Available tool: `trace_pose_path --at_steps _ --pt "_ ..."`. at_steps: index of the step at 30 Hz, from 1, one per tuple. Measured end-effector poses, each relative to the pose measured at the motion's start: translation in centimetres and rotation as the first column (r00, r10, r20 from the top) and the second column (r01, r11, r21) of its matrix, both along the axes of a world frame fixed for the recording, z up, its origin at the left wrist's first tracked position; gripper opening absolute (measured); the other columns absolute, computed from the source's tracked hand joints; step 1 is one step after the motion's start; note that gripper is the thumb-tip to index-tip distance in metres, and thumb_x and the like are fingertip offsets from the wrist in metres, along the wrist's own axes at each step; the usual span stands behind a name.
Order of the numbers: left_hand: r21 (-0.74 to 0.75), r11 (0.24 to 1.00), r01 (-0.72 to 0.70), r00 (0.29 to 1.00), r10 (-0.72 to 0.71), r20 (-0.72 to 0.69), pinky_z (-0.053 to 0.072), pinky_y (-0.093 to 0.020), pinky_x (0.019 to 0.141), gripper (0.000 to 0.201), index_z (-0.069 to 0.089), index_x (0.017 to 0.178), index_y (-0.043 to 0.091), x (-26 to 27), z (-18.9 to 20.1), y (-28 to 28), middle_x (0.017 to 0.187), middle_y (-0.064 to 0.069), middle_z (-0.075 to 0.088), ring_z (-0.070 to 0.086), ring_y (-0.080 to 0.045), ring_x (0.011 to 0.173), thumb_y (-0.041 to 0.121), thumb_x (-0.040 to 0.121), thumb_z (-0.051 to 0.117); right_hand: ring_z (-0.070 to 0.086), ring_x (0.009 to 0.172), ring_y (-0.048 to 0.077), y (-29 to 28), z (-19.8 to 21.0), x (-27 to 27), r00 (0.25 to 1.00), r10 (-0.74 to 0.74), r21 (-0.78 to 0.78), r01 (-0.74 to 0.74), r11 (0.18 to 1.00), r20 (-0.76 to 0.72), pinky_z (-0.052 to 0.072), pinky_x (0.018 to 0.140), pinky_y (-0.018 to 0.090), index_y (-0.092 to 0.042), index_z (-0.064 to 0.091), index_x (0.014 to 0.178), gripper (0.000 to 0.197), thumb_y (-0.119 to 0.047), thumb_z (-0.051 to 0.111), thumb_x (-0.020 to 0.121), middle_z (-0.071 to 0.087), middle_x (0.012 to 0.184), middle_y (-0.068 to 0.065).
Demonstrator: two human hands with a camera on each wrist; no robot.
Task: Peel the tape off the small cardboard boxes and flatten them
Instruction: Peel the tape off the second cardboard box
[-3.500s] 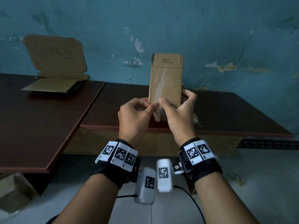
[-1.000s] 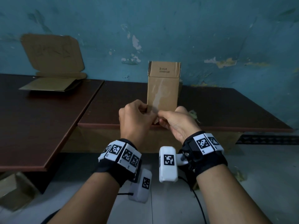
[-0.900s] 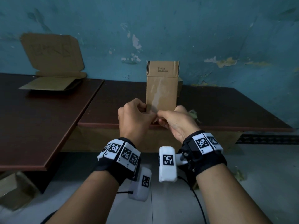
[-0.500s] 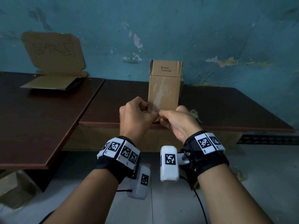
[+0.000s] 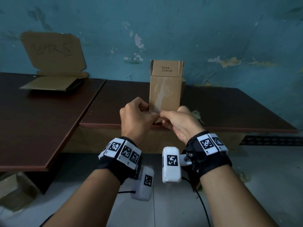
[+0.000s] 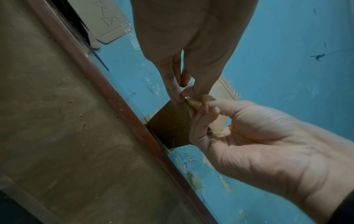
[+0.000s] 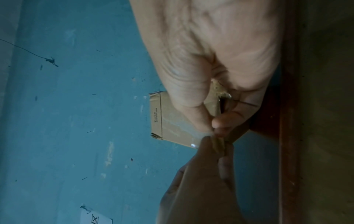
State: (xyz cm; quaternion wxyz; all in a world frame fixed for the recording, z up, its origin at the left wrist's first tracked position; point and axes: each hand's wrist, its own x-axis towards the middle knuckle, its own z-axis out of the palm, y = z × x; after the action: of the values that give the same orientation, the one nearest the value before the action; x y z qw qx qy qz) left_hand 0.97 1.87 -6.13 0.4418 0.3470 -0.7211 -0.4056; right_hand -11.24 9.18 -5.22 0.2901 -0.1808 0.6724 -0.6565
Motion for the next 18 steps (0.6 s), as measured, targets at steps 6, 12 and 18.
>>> trace_pose_path --at_steps 6,12,18 --pt "0.202 0.974 0.102 0.99 -0.08 -0.114 0.064 -0.038 0.09 0.035 0.081 0.101 0.035 0.0 0.3 -0.5 0.093 0.012 0.08 0.077 -0.01 0.097 0.04 0.068 0.09 0.077 0.088 0.023 -0.3 -0.8 0.2 1.0 -0.028 0.018 0.029 0.999 -0.01 0.057 0.06 0.027 -0.01 0.052 0.129 0.053 -0.022 0.082 0.088 0.074 0.112 0.014" --pt "0.258 0.958 0.125 0.984 -0.087 -0.153 0.063 -0.045 0.094 0.033 0.08 0.096 0.044 0.4 0.2 -1.2 0.099 0.015 0.08 0.076 -0.012 0.103 0.03 0.066 0.085 0.08 0.091 0.023 -0.5 -0.4 0.5 0.999 -0.015 0.007 0.015 1.0 0.028 0.063 0.072 0.034 -0.011 0.063 0.129 0.079 -0.051 0.088 0.065 0.079 0.109 0.009" --pt "0.374 0.89 0.26 0.95 -0.167 -0.263 0.066 -0.049 0.087 0.036 0.08 0.115 0.017 0.8 0.6 -1.4 0.103 -0.003 0.082 0.08 -0.028 0.096 -0.006 0.088 0.077 0.076 0.108 0.023 -0.5 -0.4 0.8 0.99 -0.134 -0.129 0.128 0.983 -0.04 0.063 0.096 0.047 -0.014 0.047 0.132 0.108 -0.056 0.103 0.049 0.076 0.118 0.005"
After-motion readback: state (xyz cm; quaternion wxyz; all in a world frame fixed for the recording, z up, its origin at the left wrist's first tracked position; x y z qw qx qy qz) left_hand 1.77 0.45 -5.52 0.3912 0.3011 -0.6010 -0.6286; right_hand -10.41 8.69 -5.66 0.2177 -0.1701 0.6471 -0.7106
